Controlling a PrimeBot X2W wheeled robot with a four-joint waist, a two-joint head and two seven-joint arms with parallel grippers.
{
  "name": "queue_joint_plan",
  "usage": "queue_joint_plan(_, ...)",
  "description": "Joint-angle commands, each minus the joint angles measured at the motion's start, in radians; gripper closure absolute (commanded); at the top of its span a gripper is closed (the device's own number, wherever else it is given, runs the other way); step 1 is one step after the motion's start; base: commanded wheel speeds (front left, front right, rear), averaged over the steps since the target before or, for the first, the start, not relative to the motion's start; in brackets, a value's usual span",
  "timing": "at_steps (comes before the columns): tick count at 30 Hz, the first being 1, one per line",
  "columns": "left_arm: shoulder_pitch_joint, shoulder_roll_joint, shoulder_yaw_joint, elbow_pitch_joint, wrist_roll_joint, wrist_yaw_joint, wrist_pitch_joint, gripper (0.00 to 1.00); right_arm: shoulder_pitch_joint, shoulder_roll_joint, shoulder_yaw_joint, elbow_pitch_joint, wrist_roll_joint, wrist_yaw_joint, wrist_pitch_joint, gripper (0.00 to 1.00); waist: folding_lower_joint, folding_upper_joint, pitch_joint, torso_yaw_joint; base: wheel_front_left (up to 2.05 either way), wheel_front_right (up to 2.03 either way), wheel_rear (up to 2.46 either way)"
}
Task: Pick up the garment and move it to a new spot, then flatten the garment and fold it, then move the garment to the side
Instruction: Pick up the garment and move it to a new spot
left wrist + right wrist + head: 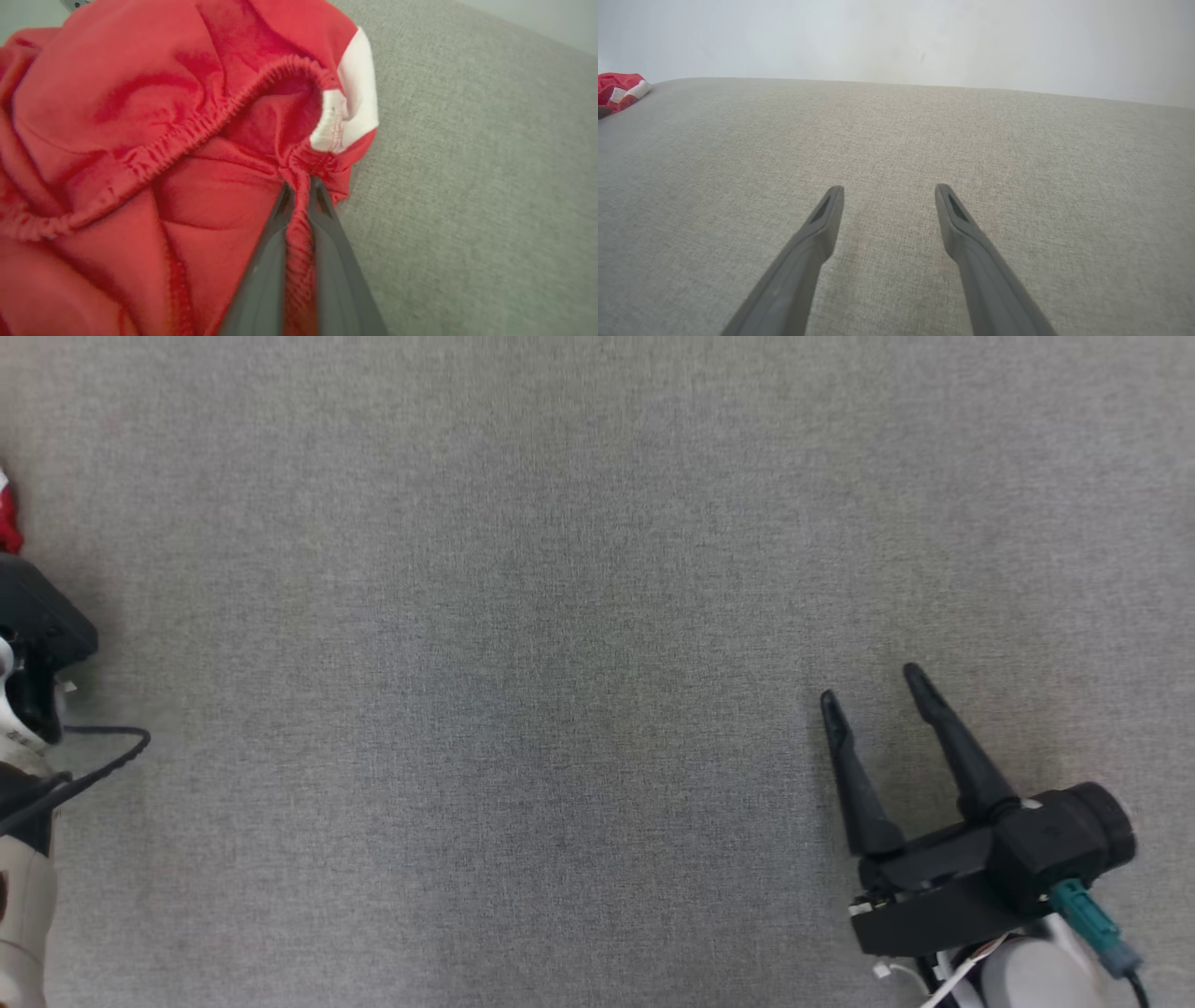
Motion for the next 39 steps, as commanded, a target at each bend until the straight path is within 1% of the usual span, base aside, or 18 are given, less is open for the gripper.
queue_joint_plan(1,0.069,-0.028,-0.014,0.044,0.001,-0.01,0.04,1.0,-0.003,0.014,0.009,0.015,0.006,-0.002,-0.011,0.0,0.0001,0.0001,-0.068,0.025,0.0,0.0,0.0)
queue_joint_plan(2,0.062,-0.014,-0.017,0.033,0.005,-0.015,0.037,1.0,-0.006,0.02,0.016,0.027,0.011,-0.002,-0.017,0.0,0.0001,0.0001,-0.087,0.029,0.0,0.0,0.0)
queue_joint_plan(3,0.042,0.009,-0.024,0.004,0.014,-0.024,0.024,1.0,-0.008,0.032,0.024,0.059,0.019,-0.002,-0.036,0.0,0.0001,0.0001,-0.135,0.037,0.0,0.0,0.0)
queue_joint_plan(6,0.008,0.038,-0.04,-0.049,0.028,-0.04,0.014,1.0,-0.004,0.052,0.034,0.105,0.03,-0.002,-0.056,0.0,0.0001,0.0001,-0.204,0.045,0.0,0.0,0.0)
queue_joint_plan(7,0.008,0.038,-0.04,-0.049,0.028,-0.04,0.014,1.0,-0.004,0.052,0.034,0.105,0.03,-0.002,-0.056,0.0,0.0001,0.0001,-0.204,0.045,0.0,0.0,0.0)
queue_joint_plan(10,-0.011,0.044,-0.064,-0.118,0.042,-0.056,-0.002,1.0,0.008,0.067,0.038,0.148,0.033,-0.002,-0.075,0.0,0.0001,0.0001,-0.277,0.05,0.0,0.0,0.0)
queue_joint_plan(15,-0.017,0.029,-0.106,-0.281,0.06,-0.089,0.006,1.0,0.031,0.087,0.022,0.194,0.041,-0.002,-0.1,0.0,0.0001,0.0001,-0.388,0.031,0.0,0.0,0.0)
queue_joint_plan(20,0.012,-0.029,-0.135,-0.495,0.015,-0.116,0.057,1.0,0.064,0.105,-0.012,0.218,0.039,-0.002,-0.113,0.0,0.0001,0.0001,-0.468,-0.007,0.0,0.0,0.0)
queue_joint_plan(23,0.035,-0.069,-0.152,-0.639,-0.008,-0.118,0.091,1.0,0.074,0.11,-0.007,0.224,0.032,-0.002,-0.116,0.0,0.0001,0.0001,-0.496,-0.046,0.0,0.0,0.0)
queue_joint_plan(27,0.088,-0.134,-0.186,-0.821,-0.052,-0.123,0.143,1.0,0.081,0.113,-0.009,0.222,0.032,-0.002,-0.117,0.0,0.0001,0.0001,-0.51,-0.106,0.0,0.0,0.0)
queue_joint_plan(30,0.134,-0.188,-0.216,-0.938,-0.074,-0.118,0.162,1.0,0.081,0.117,-0.011,0.217,0.032,-0.002,-0.116,0.0,0.0001,0.0001,-0.508,-0.15,0.0,0.0,0.0)
queue_joint_plan(34,0.219,-0.255,-0.273,-1.025,-0.07,-0.098,0.133,1.0,0.087,0.118,-0.017,0.215,0.029,-0.002,-0.114,0.0,0.0001,0.0001,-0.494,-0.192,0.0,0.0,0.0)
queue_joint_plan(36,0.27,-0.279,-0.306,-1.034,-0.075,-0.087,0.1,1.0,0.087,0.12,-0.02,0.212,0.029,-0.002,-0.113,0.0,0.0001,0.0001,-0.486,-0.209,0.0,0.0,0.0)
queue_joint_plan(39,0.352,-0.303,-0.373,-1.007,-0.095,-0.065,0.05,1.0,0.085,0.122,-0.021,0.209,0.031,-0.002,-0.114,0.0,0.0001,0.0001,-0.471,-0.225,0.0,0.0,0.0)
